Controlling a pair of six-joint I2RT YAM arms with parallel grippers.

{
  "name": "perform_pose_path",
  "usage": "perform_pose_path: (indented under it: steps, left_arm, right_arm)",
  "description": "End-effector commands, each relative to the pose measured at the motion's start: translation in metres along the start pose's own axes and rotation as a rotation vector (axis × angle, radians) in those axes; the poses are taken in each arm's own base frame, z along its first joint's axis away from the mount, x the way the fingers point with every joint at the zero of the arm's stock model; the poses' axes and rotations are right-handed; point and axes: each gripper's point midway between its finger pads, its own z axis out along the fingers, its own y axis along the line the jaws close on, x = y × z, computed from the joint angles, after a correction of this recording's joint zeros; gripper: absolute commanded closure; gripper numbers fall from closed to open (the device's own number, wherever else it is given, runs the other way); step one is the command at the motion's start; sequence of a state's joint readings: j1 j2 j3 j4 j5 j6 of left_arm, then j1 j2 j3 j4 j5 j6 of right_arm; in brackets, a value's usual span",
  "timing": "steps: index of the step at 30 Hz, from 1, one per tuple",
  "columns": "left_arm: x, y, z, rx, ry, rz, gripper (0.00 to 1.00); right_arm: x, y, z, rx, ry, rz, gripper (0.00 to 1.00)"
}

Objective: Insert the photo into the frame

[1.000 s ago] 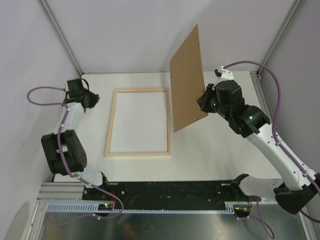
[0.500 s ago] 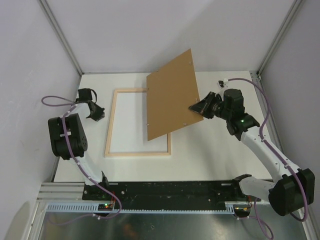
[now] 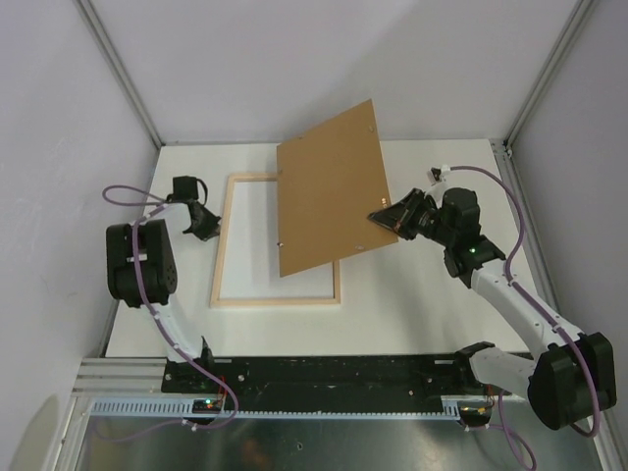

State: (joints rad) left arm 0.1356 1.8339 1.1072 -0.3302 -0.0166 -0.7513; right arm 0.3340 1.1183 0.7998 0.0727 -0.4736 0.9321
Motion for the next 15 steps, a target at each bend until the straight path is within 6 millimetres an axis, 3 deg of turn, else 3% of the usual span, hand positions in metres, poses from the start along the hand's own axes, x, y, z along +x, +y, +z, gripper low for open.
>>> perform_pose_path:
  steps: [1,6,15]
  left_arm:
    - [0.038,-0.009,0.005,-0.001,0.067,0.056,1.0]
    - [0.073,-0.032,-0.002,0.05,0.124,0.103,1.0]
    - [0.112,-0.067,-0.02,0.134,0.172,0.188,1.0]
  right_arm:
    - [-0.024,0.041,-0.011,-0.164,-0.094,-0.086,1.0]
    - [-0.022,0.026,-0.011,-0.14,-0.089,-0.081,1.0]
    - [-0.016,0.004,-0.014,-0.113,-0.079,-0.074,1.0]
